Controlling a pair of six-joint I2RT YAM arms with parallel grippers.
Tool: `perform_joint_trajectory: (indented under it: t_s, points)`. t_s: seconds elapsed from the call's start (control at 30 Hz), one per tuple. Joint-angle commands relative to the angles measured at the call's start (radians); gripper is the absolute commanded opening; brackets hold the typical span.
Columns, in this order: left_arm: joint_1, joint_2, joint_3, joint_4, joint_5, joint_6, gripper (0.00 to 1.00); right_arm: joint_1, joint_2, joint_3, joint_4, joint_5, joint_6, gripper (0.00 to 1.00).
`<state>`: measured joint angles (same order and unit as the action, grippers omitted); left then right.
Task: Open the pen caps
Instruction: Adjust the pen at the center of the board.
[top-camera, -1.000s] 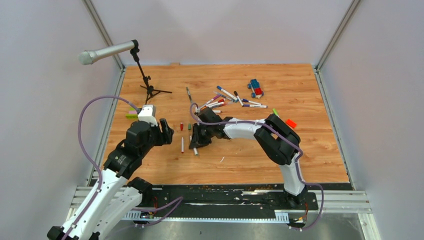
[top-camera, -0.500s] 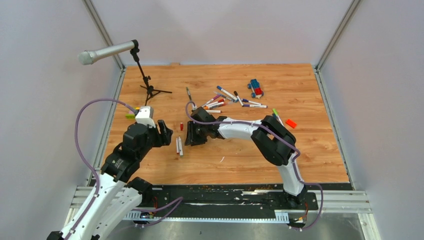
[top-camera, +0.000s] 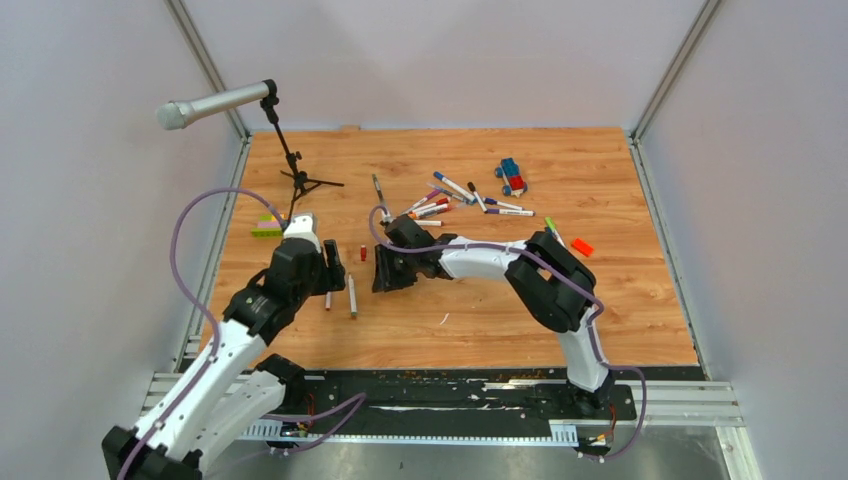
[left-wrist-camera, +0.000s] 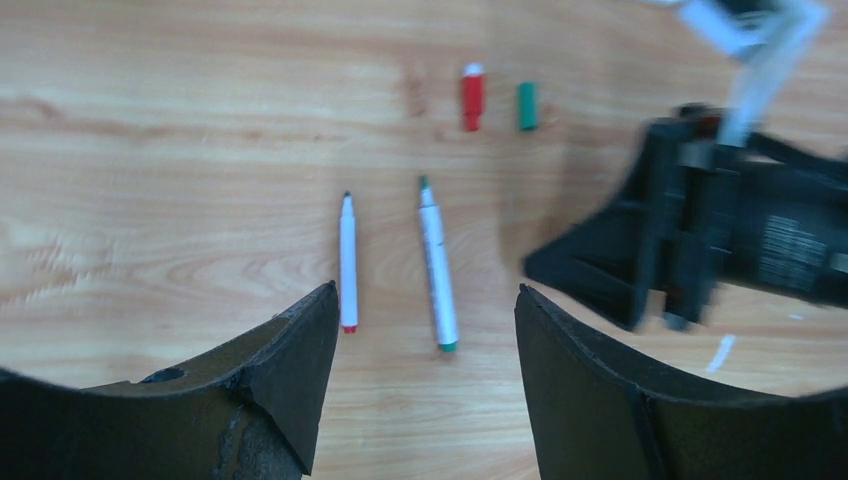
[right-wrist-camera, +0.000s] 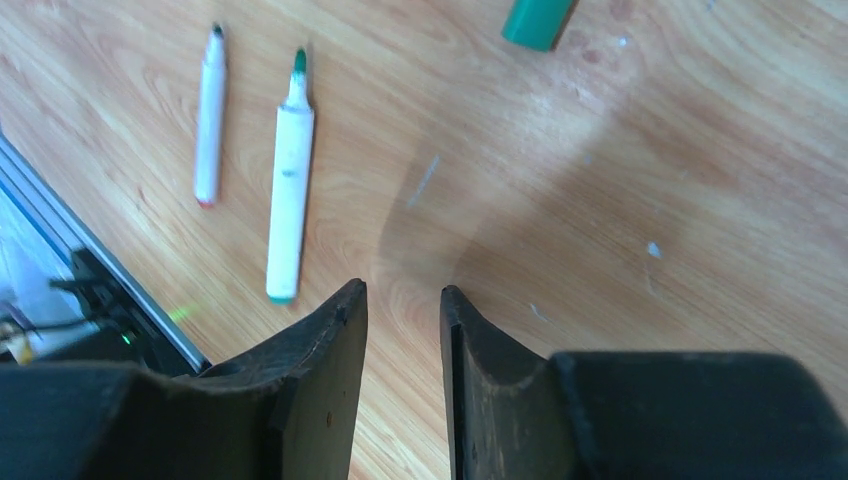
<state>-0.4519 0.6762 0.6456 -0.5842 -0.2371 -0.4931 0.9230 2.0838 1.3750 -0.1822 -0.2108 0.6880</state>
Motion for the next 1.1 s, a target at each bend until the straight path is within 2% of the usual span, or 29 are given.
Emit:
perform_joint_trajectory:
  t_s: [0.0,0.13,0.2,0.27,0.5,0.73,0.87,1.07]
  points:
    - [0.005,0.146,-0.015,-0.018,-0.127,-0.068,0.71,-0.036,-0.113,-0.061,0.013,-0.119,-0.218,0.33]
    - [0.043,0.229,-0.052,0.088,-0.094,-0.066,0.71,-0.103,-0.252,-0.142,0.058,-0.402,-0.447,0.33]
    - [0.085,0.27,-0.075,0.135,-0.08,-0.074,0.71,-0.152,-0.316,-0.19,0.074,-0.607,-0.555,0.34]
    - [0.142,0.315,-0.098,0.173,-0.093,-0.091,0.71,-0.199,-0.38,-0.232,0.059,-0.675,-0.631,0.34]
    - [0.228,0.388,-0.118,0.265,-0.196,-0.08,0.68,-0.344,-0.506,-0.308,0.128,-0.736,-0.634,0.34]
    - [0.412,0.488,-0.138,0.327,-0.064,-0.018,0.54,-0.393,-0.555,-0.333,0.174,-0.773,-0.589,0.34]
    - [0.516,0.535,-0.123,0.339,-0.003,0.02,0.53,-0.405,-0.57,-0.336,0.174,-0.783,-0.577,0.34]
    - [0.561,0.583,-0.095,0.301,0.084,0.019,0.45,-0.429,-0.583,-0.345,0.223,-0.794,-0.55,0.34]
